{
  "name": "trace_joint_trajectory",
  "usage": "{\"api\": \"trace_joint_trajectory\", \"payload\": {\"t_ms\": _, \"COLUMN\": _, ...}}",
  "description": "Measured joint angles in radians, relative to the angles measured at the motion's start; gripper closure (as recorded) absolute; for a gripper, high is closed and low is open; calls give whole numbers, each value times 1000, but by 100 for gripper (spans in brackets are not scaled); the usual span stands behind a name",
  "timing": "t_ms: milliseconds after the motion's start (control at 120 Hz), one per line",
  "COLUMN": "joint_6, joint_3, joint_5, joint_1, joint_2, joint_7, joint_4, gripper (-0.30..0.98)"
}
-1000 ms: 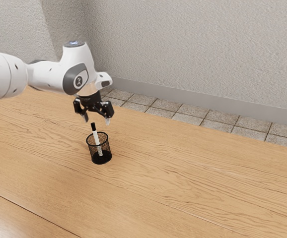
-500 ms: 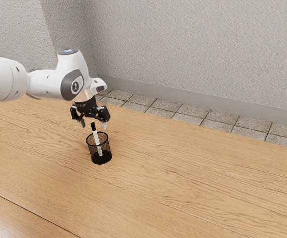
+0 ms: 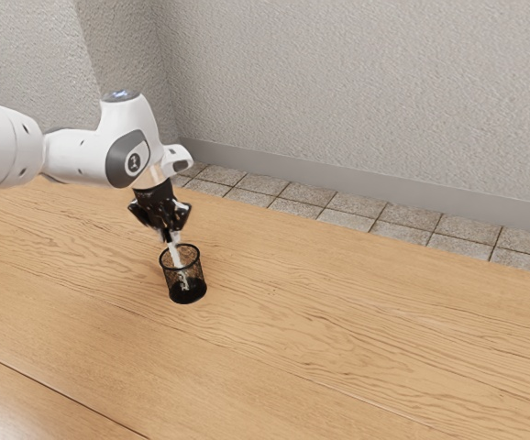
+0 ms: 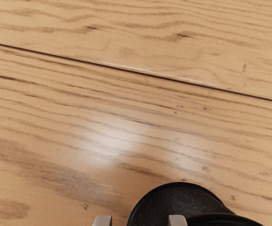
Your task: Take the marker out of the pen holder and place it to the left of the pen holder.
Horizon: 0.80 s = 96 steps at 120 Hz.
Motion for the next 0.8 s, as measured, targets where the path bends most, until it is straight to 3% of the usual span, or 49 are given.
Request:
{"api": "trace_joint_trajectory", "payload": {"t_ms": 267, "joint_6": 0, "joint_3": 1, "joint_5": 23, "joint_1": -31, "joint_2": -100, "joint_7": -1, "joint_4": -52, "gripper": 73}}
{"api": "trace_joint_trajectory", "payload": {"t_ms": 533, "joint_6": -47, "joint_3": 0, "joint_5": 160, "joint_1": -40, "joint_2": -187, "joint_7": -24, "joint_4": 27, "gripper": 75}}
{"api": "trace_joint_trajectory", "payload": {"t_ms": 800, "joint_6": -327, "joint_3": -5, "joint_5": 183, "joint_1": 108, "joint_2": 70, "joint_7": -8, "joint_4": 295, "gripper": 76}}
